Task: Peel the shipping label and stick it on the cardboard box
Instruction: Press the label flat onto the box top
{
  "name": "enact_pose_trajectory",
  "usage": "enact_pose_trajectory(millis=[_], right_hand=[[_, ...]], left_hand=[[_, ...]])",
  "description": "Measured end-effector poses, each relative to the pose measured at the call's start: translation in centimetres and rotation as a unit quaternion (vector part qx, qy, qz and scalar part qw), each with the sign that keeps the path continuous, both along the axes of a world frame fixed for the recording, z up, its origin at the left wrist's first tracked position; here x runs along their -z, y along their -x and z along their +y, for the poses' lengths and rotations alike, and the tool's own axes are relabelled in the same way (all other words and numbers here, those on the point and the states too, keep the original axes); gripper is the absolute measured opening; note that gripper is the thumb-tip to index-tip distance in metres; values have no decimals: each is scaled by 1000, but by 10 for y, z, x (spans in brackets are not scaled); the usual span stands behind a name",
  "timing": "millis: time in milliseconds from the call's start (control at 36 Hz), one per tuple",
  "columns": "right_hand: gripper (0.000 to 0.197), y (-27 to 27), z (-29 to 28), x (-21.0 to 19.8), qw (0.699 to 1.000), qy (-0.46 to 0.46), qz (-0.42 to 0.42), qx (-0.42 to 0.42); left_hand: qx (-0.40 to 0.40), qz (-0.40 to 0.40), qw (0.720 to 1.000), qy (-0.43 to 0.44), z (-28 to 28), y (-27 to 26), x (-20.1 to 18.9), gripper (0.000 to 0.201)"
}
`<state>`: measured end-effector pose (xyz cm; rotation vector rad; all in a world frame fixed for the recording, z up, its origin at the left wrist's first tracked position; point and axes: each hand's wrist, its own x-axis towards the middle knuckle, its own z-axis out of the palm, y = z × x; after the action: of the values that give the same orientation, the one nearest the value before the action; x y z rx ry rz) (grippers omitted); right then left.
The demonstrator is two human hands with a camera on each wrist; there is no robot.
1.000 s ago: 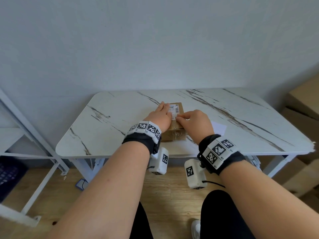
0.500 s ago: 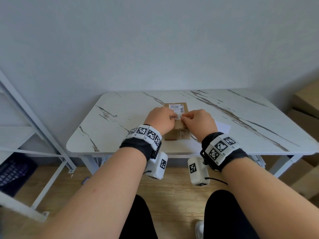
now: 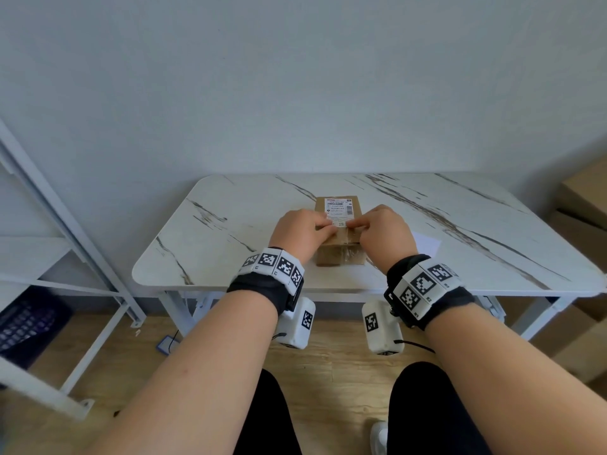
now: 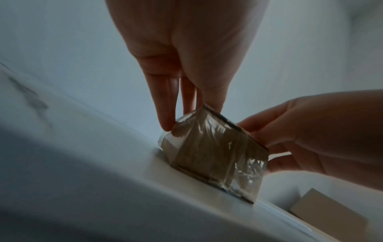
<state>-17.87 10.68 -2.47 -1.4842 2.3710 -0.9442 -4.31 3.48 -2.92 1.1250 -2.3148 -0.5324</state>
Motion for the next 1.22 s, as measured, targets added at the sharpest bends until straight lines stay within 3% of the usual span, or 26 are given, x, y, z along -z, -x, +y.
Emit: enact_pose_trajectory(millis=[250,389,555,750,1055,1139,1222], right_hand=[[36,0,4,0,1000,8,-14,-20],[45,0,7,-5,999,-24,-17,-29],[37,1,5,-10,998,-45,-17,-44],[32,6,-1,-8,998,-47,-38,-32],[28,10,-3,-7,997,-33,-58,-35],[28,10,-2,-7,997,-32,-69,-33],[30,9,-3,-9,996,-35,-76,-37]], left_hand=[[35,-28,997,-67,2,-6,-7,36],[17,-24,997,-72,1,-3,-7,33],[22,-105,994,-21,-9,14,-10,40],[35,-190,980,-50,-23,36,-19,46],[31,-139,982,-121,-37,43,-10,54],[-14,-102,988,-117,-37,40,-13,42],[-89,-89,985,-116,-33,33,-14,48]])
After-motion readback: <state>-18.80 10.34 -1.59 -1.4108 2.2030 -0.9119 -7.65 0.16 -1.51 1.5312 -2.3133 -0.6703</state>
